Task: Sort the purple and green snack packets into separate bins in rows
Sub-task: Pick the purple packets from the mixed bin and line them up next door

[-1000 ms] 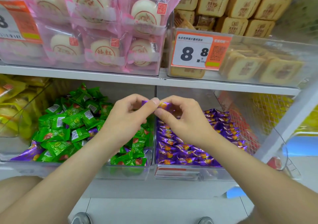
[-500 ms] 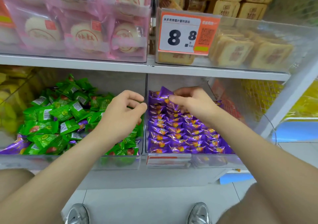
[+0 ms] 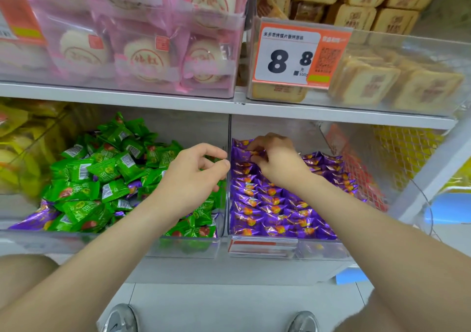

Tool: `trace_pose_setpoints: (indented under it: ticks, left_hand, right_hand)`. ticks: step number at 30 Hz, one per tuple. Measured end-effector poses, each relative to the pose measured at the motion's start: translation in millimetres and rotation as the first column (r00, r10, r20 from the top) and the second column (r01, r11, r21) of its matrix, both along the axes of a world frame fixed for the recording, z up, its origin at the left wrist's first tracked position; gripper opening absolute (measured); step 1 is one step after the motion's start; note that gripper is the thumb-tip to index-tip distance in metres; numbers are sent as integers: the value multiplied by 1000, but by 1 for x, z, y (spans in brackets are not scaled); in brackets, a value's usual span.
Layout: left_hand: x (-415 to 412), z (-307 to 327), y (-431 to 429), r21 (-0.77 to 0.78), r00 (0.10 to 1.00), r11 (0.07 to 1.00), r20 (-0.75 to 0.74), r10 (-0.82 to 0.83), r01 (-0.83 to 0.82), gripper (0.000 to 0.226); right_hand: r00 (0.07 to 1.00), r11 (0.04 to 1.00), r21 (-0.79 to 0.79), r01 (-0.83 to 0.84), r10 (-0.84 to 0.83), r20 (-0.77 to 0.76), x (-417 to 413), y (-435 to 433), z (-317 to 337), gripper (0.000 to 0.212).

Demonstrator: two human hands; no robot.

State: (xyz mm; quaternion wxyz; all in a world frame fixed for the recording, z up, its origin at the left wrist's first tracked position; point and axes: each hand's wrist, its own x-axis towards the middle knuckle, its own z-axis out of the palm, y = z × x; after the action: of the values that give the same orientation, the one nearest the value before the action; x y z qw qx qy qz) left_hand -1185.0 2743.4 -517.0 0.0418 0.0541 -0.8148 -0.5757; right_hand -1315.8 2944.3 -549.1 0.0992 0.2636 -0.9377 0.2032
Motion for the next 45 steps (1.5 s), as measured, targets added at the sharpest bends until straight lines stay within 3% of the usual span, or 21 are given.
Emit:
trace_pose_setpoints:
  ticks: [7,13,18,21,25,28,32,37,42,45]
  left_hand:
    - [6,6,-6,-47,999,998,24,-49,50,18]
    - [10,8,-14,-207,995,974,50,-81,90,16]
    - [13,10,-21,-310,997,948,25,-68,72,16]
    - [16,15,-28,-368,998,929,-13,-54,46,16]
    - [19,18,-65,-635,998,772,-59,-17,-24,25]
    - [24,24,-101,-777,995,630,66,70,8,34]
    - [35,32,-138,-854,940,505,263,217,123,43]
    - [50,35,-157,-871,867,477,326,378,119,45]
    - [52,26,-161,-794,750,544,529,398,271,82]
    - [48,33,-168,-731,765,604,574,292,318,76]
  right_hand:
    - [1000,993,121,-12,13,-7,0,-9,0,24]
    - [998,983,170,-62,63,0,5,-8,2,34]
    - [999,987,153,-45,42,24,14,-7,6,43]
    - [1000,998,68,13,-13,-1,23,-9,17,32]
    - [1000,975,-223,-22,21,-4,56,-28,44,22]
    - [985,937,-306,-168,172,-11,99,-53,60,25]
    - [925,919,-118,-377,367,-96,122,-92,51,23]
    - [931,915,169,-366,361,64,111,-143,39,42]
    - [912,843,349,-410,373,171,98,-199,25,95]
    - [836,786,292,-545,483,260,94,-226,20,114]
